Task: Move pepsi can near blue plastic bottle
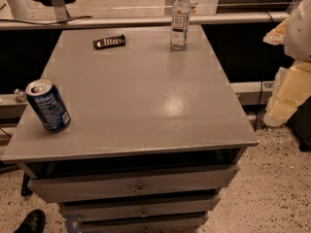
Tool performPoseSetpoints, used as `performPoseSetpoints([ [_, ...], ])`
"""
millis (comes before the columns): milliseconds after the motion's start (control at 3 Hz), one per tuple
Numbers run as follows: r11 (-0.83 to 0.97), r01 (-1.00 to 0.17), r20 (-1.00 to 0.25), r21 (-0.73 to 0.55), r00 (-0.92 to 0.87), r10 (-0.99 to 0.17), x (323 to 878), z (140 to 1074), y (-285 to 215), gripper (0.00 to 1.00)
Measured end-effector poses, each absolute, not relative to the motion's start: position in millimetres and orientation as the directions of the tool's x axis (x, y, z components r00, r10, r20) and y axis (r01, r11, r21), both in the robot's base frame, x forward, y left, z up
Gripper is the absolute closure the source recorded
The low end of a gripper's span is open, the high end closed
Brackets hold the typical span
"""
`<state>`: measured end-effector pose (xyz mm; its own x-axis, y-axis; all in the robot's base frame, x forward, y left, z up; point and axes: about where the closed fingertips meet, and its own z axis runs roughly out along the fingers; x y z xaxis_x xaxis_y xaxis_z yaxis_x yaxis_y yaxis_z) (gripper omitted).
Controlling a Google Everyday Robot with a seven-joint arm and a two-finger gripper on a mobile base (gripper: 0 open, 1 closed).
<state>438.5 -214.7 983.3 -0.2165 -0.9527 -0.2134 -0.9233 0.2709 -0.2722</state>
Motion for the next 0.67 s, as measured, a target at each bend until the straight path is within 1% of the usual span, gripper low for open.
performPoseSetpoints([
  [333, 0.271, -0.921, -0.215, -0.281, -0.215, -0.953, 438.4, 985.7, -214.1, 0.17],
  [667, 0.271, -0.918, -0.217, -0.289, -0.213, -0.953, 438.3, 988.1, -213.4, 0.16],
])
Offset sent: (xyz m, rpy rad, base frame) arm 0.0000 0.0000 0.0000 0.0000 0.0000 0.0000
